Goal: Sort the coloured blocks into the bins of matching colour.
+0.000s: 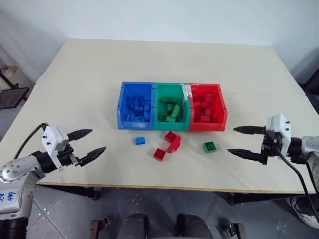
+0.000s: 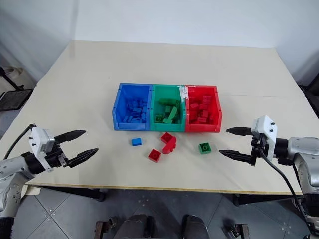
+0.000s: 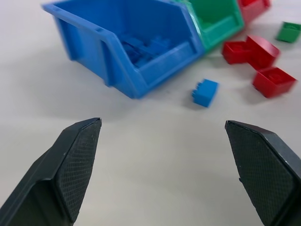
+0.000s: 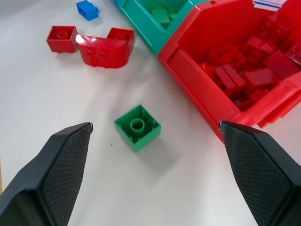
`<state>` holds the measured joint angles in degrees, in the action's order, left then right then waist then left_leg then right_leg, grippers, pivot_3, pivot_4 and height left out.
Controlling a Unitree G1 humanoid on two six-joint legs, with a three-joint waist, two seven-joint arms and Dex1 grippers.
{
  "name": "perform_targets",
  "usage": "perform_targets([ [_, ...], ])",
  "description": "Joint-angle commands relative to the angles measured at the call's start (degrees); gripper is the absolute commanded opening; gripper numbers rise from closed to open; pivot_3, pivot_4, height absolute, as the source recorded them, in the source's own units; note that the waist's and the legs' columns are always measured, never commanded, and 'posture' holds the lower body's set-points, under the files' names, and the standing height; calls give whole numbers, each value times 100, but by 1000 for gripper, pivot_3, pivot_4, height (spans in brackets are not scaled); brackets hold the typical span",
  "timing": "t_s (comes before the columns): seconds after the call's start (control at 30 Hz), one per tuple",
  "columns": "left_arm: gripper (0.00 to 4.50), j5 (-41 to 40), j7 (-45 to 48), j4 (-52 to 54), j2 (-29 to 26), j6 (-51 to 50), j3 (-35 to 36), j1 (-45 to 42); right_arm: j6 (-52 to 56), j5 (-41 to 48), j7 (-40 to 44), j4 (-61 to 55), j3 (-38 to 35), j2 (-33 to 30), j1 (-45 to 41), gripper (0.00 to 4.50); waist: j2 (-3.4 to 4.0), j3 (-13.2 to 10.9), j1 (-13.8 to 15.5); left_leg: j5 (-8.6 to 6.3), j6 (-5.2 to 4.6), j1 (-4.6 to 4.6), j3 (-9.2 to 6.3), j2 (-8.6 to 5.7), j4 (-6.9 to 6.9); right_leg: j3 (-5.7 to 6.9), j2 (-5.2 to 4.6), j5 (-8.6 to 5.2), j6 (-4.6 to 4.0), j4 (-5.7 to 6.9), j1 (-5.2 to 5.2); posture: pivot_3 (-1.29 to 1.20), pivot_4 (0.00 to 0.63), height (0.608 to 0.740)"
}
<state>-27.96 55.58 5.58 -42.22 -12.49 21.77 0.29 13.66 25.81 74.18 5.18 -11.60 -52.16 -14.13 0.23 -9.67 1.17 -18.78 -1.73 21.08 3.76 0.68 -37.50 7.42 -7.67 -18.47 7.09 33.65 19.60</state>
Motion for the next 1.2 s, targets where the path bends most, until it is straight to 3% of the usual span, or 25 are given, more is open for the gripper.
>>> perform_targets([
  [0.03,4475,-102,28,29,-35,15,73,-23,-96,14,1,-7,-152,-106,-69,4500,0,0,-2,0,0,0,0,0,0,0,0,0,0,1,0,0,150,740],
  [0.33,4475,-100,-317,281,46,-596,-189,-289,372,-66,-431,-410,-166,-147,239,4500,0,0,12,0,0,0,-3,-1,-1,0,-1,0,0,3,0,0,150,740],
  [0.43,4475,52,-239,201,71,-461,-426,-411,970,-395,-659,-675,-82,-577,609,4500,3,-2,23,0,0,1,-1,-2,1,-1,-1,0,0,3,0,0,150,740],
  [0.53,4475,175,-83,39,44,-300,-641,-516,1704,-154,-655,-882,-271,-849,910,4500,1,-1,21,0,0,2,-2,-4,-1,-1,-2,0,0,1,-1,0,150,740],
  [0.67,4475,162,223,-179,41,-248,-917,-758,1754,-136,-750,-1365,-675,-898,1463,4500,2,0,20,0,0,1,-2,0,2,0,2,0,0,0,-1,0,150,740],
  [0.87,4475,41,549,-301,207,122,-1030,-949,2117,-61,-1501,-2039,-144,-230,993,4500,2,0,-48,1,4,-2,7,8,0,-1,9,-1,-1,1,1,0,150,740],
  [1.03,4475,-90,520,-31,199,26,-877,-726,1748,-747,-2179,-1449,752,530,289,4500,2,0,-71,0,5,1,2,2,0,-3,7,-1,-1,7,6,0,150,740],
  [1.2,4475,-165,460,221,149,-29,-661,-371,1342,-985,-2276,-970,1228,1057,20,4500,2,0,-71,0,4,3,-2,-3,-5,1,11,-1,-1,17,8,0,150,740],
])
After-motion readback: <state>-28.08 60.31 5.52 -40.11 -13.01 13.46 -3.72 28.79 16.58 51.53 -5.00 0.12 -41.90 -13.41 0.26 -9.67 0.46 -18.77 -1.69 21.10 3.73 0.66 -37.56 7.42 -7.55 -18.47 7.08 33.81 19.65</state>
